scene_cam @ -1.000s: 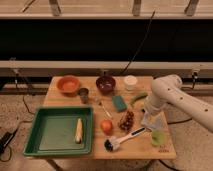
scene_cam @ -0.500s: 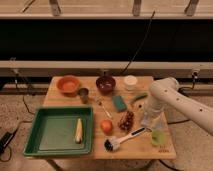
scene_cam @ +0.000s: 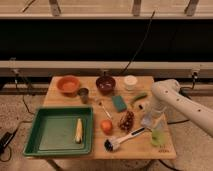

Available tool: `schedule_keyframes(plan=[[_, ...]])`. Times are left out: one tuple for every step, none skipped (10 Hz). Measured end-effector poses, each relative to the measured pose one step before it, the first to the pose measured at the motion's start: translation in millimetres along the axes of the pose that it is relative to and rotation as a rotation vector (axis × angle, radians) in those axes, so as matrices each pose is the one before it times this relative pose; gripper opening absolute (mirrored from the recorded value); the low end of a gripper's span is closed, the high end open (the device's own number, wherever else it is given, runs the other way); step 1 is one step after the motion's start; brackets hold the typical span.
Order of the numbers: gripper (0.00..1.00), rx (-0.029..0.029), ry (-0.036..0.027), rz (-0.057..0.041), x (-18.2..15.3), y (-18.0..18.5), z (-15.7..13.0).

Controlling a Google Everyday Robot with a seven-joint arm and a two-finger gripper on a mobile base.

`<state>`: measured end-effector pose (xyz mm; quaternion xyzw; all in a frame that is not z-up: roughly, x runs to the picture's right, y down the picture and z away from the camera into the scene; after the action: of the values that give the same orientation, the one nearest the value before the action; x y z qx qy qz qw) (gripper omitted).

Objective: Place towel in tray

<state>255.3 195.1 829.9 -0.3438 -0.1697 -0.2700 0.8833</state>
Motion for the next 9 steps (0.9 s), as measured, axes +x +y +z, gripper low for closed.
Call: schedule_keyframes(plan=[[0.65,0.00013,-0.00579,-0.01677,1.48,0.83,2.78],[0.65,-0.00052,-0.00487,-0.0117,1.77,2.25,2.71],[0.63,0.0011,-0.00352,-0.01021,1.05,1.16,0.88],[0.57,-0.00014,-0.00032,-0.00761,0.42,0.94,1.18],[0.49,-0.0014,0.00123,-0.00531,0.23,1.37,0.83],[0.37,-0.00134,0.00232,-0.00306,0.9,2.03,0.64],[0.27,0.00173,0.00273,-0.00028,0.47,0.09,0.2],[0.19,0.00318,0.00233,0.00072,0.44,-0.5,-0.79],[0.08,0.00489,0.00121,0.00519,-1.03,-1.3,-1.33]])
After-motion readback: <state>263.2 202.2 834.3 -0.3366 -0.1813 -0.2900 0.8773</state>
